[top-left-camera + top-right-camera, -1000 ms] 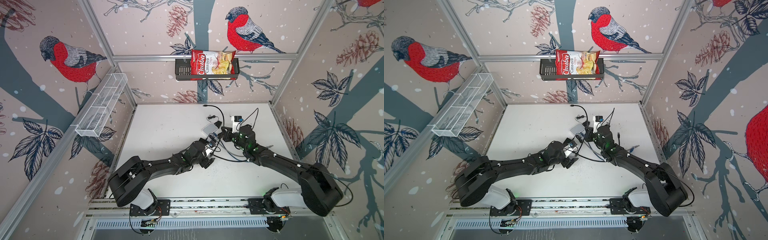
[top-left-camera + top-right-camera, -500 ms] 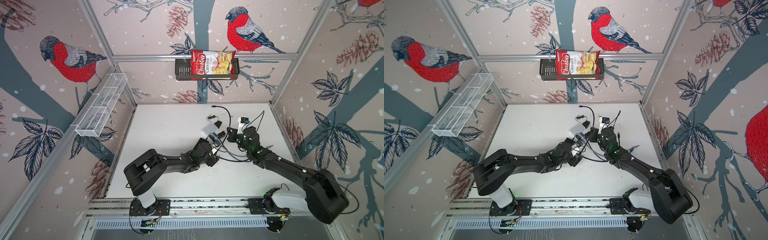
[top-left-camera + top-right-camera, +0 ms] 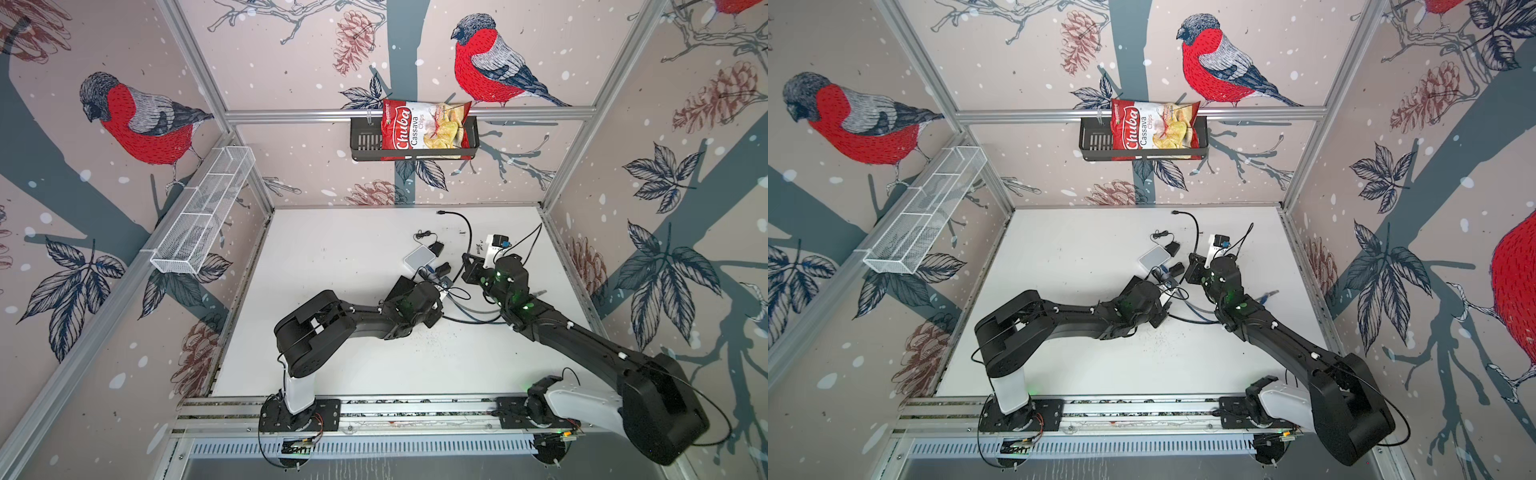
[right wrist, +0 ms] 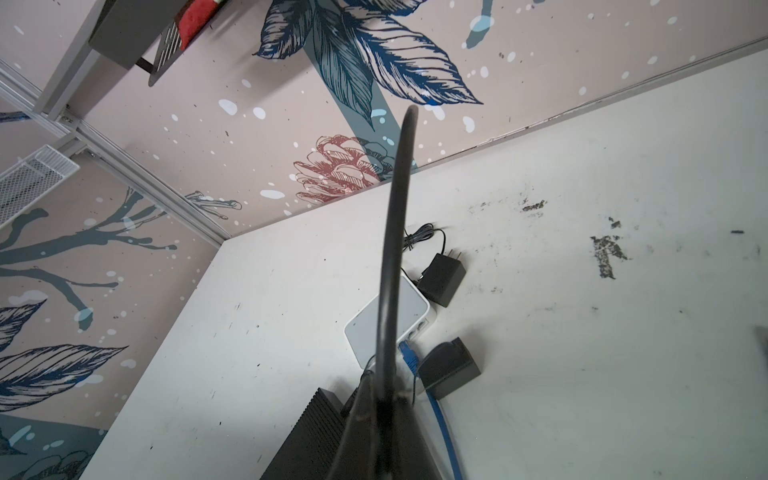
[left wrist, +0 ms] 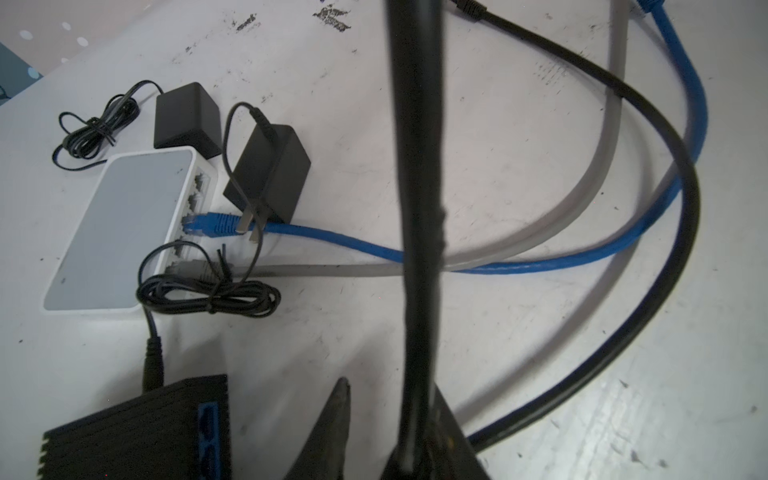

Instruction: Insert the plug into the switch port

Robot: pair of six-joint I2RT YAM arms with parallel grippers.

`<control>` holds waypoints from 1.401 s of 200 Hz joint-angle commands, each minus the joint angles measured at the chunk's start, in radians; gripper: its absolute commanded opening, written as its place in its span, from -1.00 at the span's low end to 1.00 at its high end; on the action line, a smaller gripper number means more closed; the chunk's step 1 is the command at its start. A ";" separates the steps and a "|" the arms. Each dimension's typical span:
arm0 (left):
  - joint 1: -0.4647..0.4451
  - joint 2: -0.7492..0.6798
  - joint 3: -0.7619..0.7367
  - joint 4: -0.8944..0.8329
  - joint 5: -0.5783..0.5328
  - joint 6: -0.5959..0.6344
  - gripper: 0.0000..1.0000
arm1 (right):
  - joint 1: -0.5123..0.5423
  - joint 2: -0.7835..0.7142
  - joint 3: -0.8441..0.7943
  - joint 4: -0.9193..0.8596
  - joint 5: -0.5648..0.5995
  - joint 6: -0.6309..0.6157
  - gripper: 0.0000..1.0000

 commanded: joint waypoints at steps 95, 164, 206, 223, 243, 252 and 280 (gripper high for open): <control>0.001 -0.102 -0.016 -0.152 0.035 0.182 -0.96 | -0.037 -0.124 -0.167 -0.060 0.078 0.021 -0.85; 0.043 -0.106 -0.008 -0.329 0.193 0.244 -1.00 | -0.037 -0.243 -0.233 -0.096 0.031 -0.178 0.00; 0.083 -0.145 -0.024 -0.343 0.258 0.254 -1.00 | -0.029 -0.329 -0.297 -0.036 -0.065 -0.340 0.09; 0.095 -0.168 -0.035 -0.351 0.291 0.264 -1.00 | -0.010 -0.361 -0.346 0.057 -0.141 -0.461 0.07; 0.108 -0.186 -0.042 -0.365 0.320 0.270 -1.00 | 0.033 -0.372 -0.379 0.132 -0.233 -0.632 0.05; 0.113 -0.193 -0.047 -0.370 0.334 0.270 -1.00 | 0.067 -0.369 -0.382 0.146 -0.240 -0.719 0.05; 0.116 -0.208 -0.060 -0.383 0.365 0.266 -1.00 | 0.166 -0.337 -0.385 0.154 -0.243 -1.009 0.05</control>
